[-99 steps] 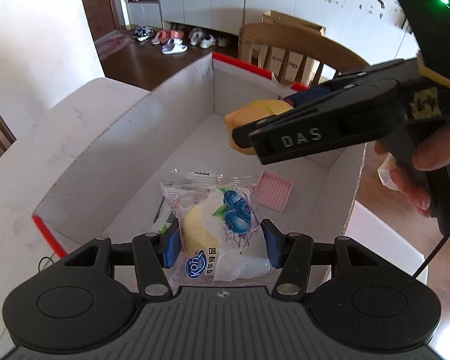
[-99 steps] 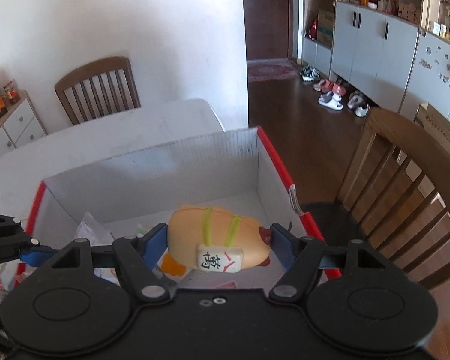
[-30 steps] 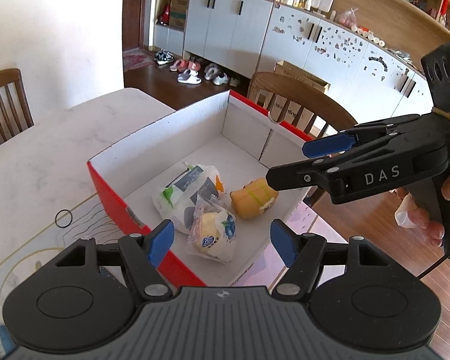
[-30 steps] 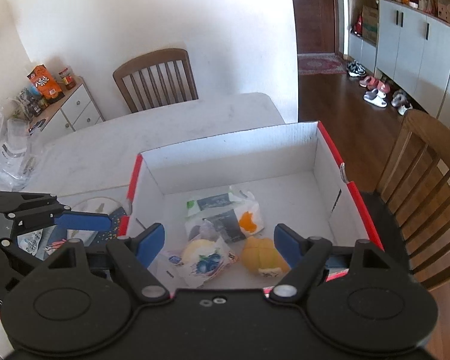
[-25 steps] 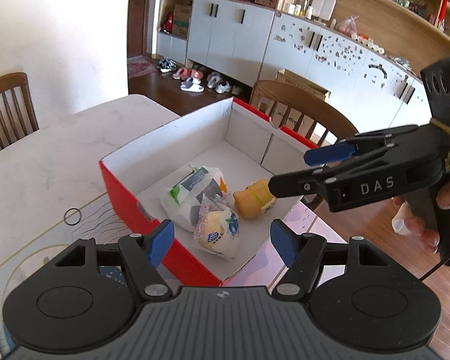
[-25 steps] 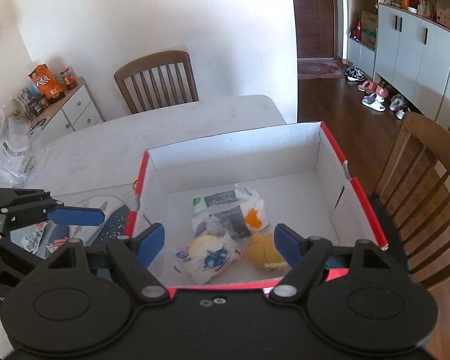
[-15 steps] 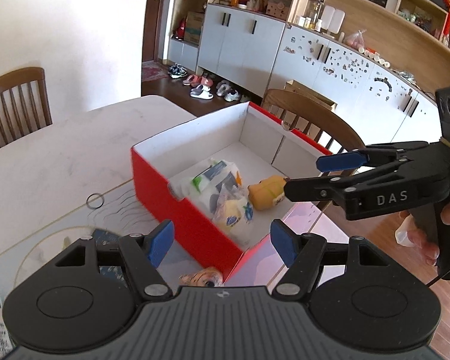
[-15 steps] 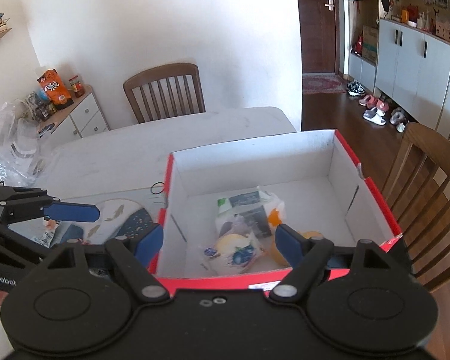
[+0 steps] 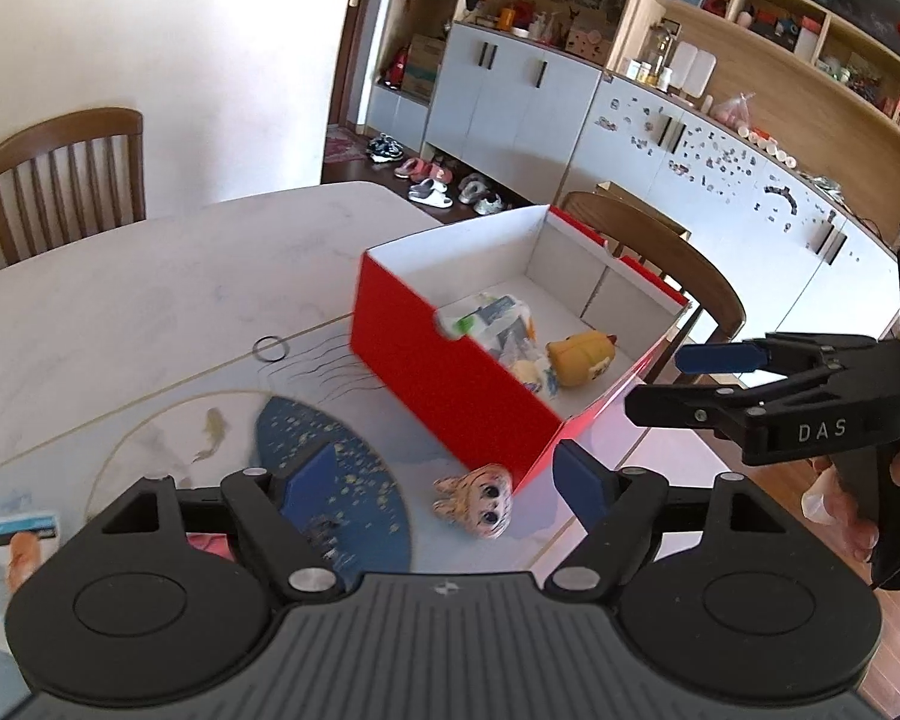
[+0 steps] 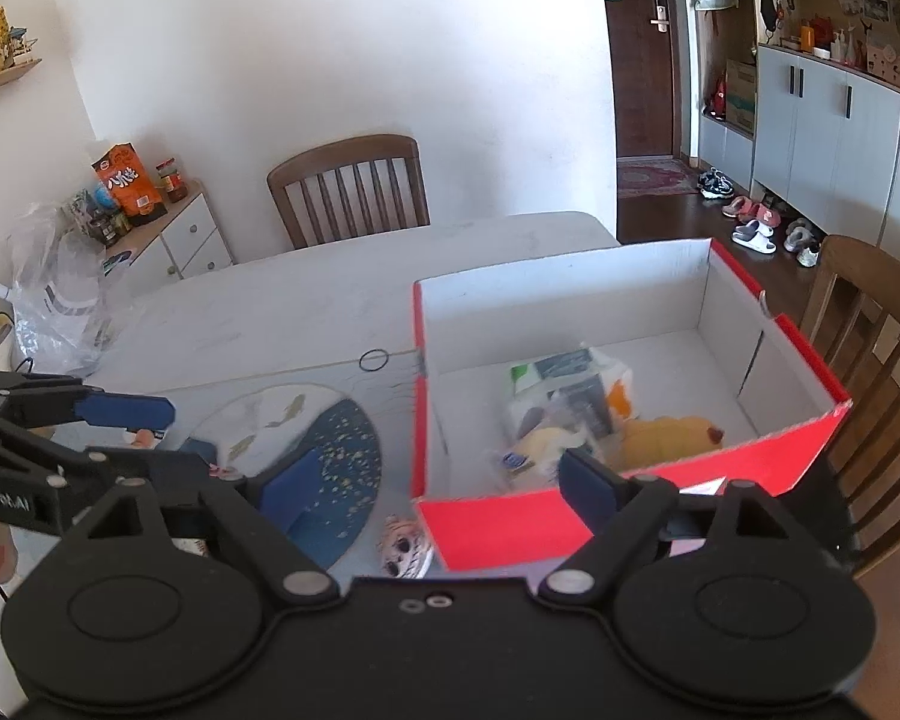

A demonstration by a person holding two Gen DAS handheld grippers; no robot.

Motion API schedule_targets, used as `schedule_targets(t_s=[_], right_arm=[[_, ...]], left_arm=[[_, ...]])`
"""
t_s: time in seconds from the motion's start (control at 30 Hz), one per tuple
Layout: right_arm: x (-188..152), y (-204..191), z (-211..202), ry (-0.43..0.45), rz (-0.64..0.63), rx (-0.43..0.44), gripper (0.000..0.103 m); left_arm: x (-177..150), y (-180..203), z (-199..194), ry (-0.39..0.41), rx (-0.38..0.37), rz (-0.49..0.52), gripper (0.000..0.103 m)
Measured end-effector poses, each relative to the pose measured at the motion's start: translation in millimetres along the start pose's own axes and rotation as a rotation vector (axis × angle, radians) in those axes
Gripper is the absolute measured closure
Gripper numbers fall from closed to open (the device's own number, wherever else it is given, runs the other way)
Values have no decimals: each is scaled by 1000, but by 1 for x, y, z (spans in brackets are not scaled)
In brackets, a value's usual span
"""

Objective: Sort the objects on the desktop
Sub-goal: 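Move both grippers back over the table toward the remaining items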

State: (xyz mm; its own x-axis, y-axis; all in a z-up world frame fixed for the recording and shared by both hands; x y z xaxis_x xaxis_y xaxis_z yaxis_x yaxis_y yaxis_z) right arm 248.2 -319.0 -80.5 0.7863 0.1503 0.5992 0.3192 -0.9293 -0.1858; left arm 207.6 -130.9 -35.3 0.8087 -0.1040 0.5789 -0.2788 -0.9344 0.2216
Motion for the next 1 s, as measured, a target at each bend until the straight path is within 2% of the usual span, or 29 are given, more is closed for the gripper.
schedule_targets(t_s=[0.3,0.4,0.5,1.0], right_arm=[[-22,-27,7,10,11,-41,11],[-29,-36,13,11,0,-71,11],[-37,-44,19,7,-4,-95,11],[-60,-65,51,20,101,-161,12]], left_arm=[[-25,-36,-21,18,12,-40,19],[-34,-51,-25,18,23,-56,14],[-43,-66,-29,18,36,-79,4],[-76,-128,-38,53,197,-103,0]])
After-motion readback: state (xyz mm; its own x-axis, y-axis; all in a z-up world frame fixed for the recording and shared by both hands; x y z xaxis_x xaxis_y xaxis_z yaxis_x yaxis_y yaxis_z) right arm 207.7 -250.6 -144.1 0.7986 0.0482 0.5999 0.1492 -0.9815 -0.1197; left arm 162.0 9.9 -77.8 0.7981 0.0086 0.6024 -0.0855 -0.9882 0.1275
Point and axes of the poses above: each gripper's, at about its wrist camera, not at the fingertips, and z roughly the way its jaws point, y to its right, x to its top, the point moved 5 cm from there along z, roughly the way its jaws point, and after that the axes turned 10 degrees about -y, right-handed, at the moved point
